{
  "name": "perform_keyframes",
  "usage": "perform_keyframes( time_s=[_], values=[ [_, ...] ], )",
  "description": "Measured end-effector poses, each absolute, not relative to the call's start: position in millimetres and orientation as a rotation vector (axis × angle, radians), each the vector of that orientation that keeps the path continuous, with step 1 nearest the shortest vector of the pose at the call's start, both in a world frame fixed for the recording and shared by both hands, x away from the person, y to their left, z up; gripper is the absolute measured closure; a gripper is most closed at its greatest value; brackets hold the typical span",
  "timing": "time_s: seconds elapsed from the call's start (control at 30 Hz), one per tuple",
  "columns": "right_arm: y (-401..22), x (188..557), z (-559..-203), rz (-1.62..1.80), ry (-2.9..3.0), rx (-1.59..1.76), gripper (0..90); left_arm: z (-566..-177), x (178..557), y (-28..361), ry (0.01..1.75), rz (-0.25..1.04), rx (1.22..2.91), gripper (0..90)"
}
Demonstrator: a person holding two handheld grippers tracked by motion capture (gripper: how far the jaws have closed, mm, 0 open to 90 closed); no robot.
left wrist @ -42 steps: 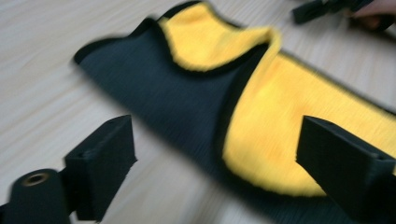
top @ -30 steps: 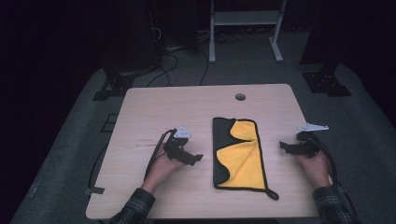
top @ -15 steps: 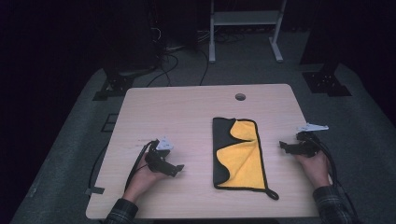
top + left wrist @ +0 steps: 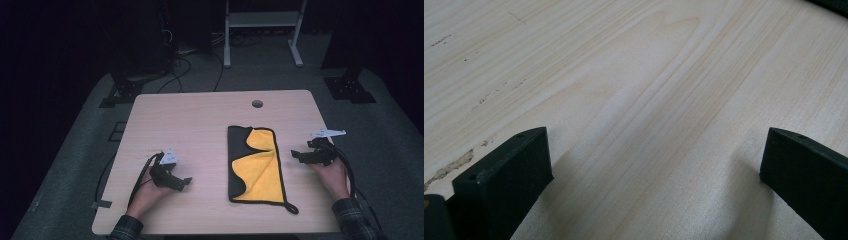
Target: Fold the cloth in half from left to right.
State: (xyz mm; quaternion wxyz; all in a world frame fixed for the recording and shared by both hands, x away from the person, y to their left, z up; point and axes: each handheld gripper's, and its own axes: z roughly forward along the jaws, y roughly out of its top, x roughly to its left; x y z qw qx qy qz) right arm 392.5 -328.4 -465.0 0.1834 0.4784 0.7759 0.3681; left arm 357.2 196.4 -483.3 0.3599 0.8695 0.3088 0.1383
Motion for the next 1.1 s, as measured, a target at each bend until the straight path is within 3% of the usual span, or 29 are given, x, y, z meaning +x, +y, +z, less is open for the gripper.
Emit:
perform_keyframes(
  time_s=[0.53,0.8,0.97,1.1],
  values=[
    [-266.9,402.4,-433.5,1.168,2.270,1.174,15.3,-483.5,356.1,193.0,0.855,0.378,2.221,0.0],
    [-239.3,415.5,-426.8,1.227,2.311,1.101,26.0,-483.6,356.5,192.9,0.849,0.376,2.223,0.0],
    [-217.9,425.7,-426.8,1.224,2.329,1.055,40.8,-483.6,356.5,192.9,0.849,0.375,2.223,0.0],
    [-209.8,431.6,-428.6,1.207,2.355,1.048,44.6,-483.6,356.5,192.9,0.849,0.375,2.223,0.0]
  ],
)
